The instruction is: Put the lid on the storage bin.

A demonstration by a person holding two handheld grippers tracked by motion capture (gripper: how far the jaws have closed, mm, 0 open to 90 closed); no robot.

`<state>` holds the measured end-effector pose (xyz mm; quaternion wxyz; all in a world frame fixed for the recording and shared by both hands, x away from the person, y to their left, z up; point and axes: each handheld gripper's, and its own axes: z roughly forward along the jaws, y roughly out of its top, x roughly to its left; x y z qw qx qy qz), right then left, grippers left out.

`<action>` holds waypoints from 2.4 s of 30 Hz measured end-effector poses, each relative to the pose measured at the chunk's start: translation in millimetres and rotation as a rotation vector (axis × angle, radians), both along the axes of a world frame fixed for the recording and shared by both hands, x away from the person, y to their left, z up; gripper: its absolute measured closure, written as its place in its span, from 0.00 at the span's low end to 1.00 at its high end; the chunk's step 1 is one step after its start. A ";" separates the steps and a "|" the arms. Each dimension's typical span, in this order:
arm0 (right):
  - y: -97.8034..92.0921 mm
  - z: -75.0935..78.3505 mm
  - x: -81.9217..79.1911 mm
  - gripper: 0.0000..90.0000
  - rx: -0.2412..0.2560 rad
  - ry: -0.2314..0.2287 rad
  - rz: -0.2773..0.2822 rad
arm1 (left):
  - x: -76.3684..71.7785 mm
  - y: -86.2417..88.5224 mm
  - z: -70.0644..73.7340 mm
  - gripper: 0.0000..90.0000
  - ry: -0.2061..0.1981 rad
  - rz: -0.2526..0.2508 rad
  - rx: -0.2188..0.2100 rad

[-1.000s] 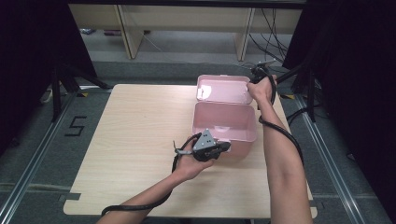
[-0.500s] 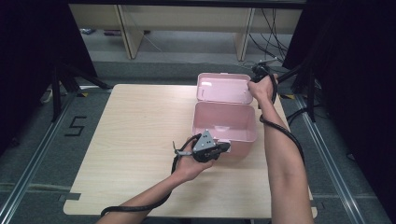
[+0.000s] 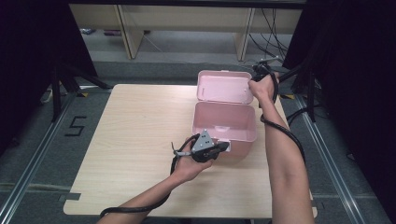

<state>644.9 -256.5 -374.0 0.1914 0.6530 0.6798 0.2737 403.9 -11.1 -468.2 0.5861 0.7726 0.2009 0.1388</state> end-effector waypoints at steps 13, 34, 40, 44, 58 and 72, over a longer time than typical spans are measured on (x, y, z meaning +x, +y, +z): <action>-2.3 10.3 -5.7 0.98 -0.007 -0.056 0.020 | 0.4 -0.2 0.3 1.00 0.002 -0.001 0.002; -2.8 26.4 -17.3 0.99 0.007 -0.112 0.035 | 1.9 -0.5 0.6 1.00 0.006 0.000 -0.001; -3.2 31.0 -21.0 0.99 -0.006 -0.126 0.046 | 2.8 -0.6 0.9 1.00 0.011 0.000 -0.002; -2.8 32.9 -22.5 0.99 -0.002 -0.135 0.051 | 3.3 -0.8 1.0 1.00 0.011 0.003 -0.003; 0.2 38.7 -30.8 1.00 -0.008 -0.170 0.048 | 4.6 -1.4 1.3 1.00 0.007 0.001 -0.001; 0.8 42.1 -40.3 1.00 0.026 -0.203 0.043 | 5.4 -2.2 0.5 1.00 0.005 0.000 -0.016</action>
